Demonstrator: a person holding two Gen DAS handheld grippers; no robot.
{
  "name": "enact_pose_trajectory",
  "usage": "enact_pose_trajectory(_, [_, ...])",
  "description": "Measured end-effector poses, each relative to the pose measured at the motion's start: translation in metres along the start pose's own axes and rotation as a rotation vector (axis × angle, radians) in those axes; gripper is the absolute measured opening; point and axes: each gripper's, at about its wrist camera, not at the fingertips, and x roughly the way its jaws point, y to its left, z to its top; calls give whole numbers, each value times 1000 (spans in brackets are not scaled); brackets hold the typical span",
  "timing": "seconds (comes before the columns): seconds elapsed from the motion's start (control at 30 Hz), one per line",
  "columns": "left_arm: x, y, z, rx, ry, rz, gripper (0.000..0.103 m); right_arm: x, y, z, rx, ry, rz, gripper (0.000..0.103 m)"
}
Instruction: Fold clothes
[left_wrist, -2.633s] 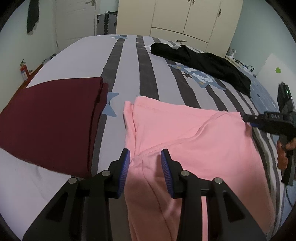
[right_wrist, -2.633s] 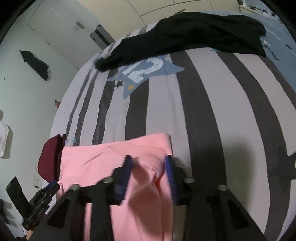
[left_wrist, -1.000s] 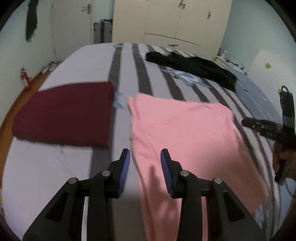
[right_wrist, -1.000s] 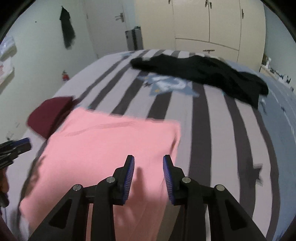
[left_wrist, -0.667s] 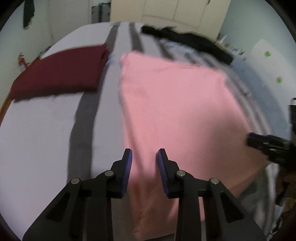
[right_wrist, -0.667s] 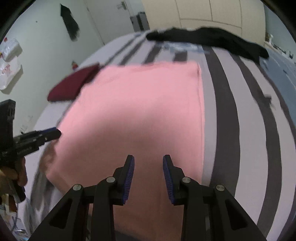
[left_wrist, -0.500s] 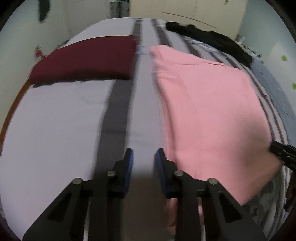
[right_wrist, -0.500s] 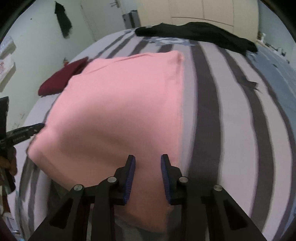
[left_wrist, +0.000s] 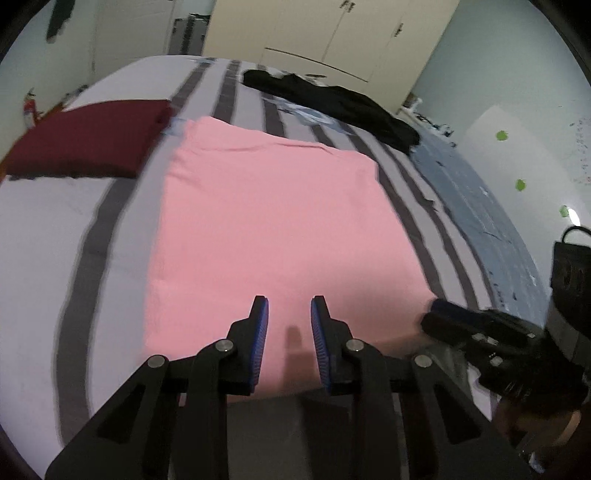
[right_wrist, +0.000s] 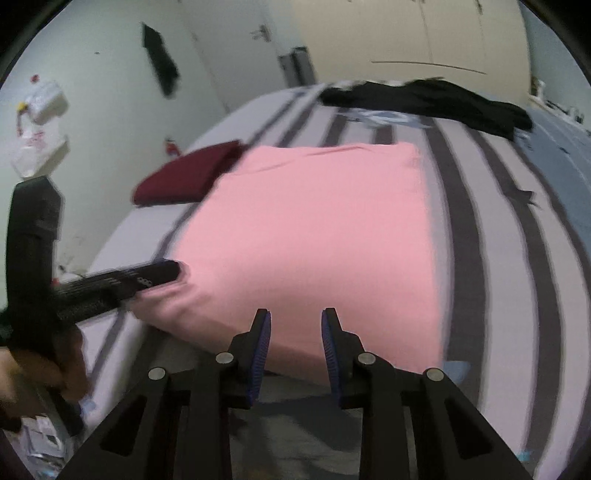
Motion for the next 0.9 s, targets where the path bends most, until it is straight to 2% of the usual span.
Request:
enact_pose_trajectory(0.13, [-2,-2,-26,-21,6,-30,21,11,17,-10,0,-19,27,25])
enact_pose_trajectory(0.33, [5,-9,-39,14,3,-45,21,16,13,-20,25,-41,-8,25])
enact_pose_trajectory(0.47, [16,-14,-45,64,5,-2,21,27,16,-21,9,-41,-25,25])
enact_pose_trajectory(0.53, [20,-12,-51,87,13,46,12,34,17,-28,-10,-17,-56,24])
enact_pose_trajectory(0.63, [16,-3,-54,95,10,86,5,37,9,-40,0,1,-90,20])
enact_pose_trajectory(0.9, [-5,31,-60,80,20,155,2,14,-7,-50,31,28,-123,13])
